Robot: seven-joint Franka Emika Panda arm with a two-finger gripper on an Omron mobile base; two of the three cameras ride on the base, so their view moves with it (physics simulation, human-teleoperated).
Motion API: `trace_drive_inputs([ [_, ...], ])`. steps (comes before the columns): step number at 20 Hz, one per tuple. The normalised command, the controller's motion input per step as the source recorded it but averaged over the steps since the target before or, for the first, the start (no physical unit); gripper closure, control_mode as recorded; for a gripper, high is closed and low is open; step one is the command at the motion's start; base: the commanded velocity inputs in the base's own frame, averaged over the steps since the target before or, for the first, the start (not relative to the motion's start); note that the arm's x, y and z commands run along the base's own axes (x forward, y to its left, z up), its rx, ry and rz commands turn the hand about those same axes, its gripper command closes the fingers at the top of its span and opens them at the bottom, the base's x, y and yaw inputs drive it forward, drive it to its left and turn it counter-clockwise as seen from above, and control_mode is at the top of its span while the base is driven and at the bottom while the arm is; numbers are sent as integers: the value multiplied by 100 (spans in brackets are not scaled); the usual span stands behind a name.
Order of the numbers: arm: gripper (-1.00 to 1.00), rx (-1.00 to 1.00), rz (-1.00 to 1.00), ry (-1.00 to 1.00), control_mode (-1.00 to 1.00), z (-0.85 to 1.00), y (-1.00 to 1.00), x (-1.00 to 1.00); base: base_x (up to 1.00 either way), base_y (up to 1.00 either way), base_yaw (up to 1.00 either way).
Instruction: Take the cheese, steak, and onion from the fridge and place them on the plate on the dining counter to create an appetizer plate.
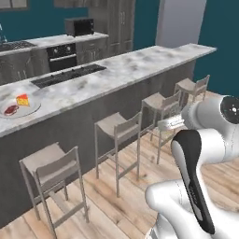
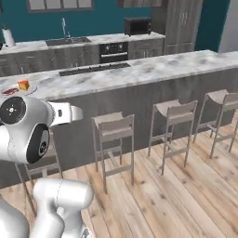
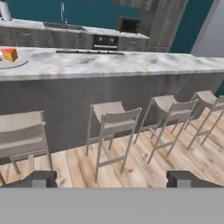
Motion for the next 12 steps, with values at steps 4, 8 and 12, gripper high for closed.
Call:
trace_drive_inputs([
  [4, -100, 0, 0, 0, 100, 0, 0, 0, 0, -16, -85],
  [8, -100, 0, 0, 0, 100, 0, 0, 0, 7, -3, -91],
  [12, -100, 0, 0, 0, 100, 0, 0, 0, 12, -12, -88],
])
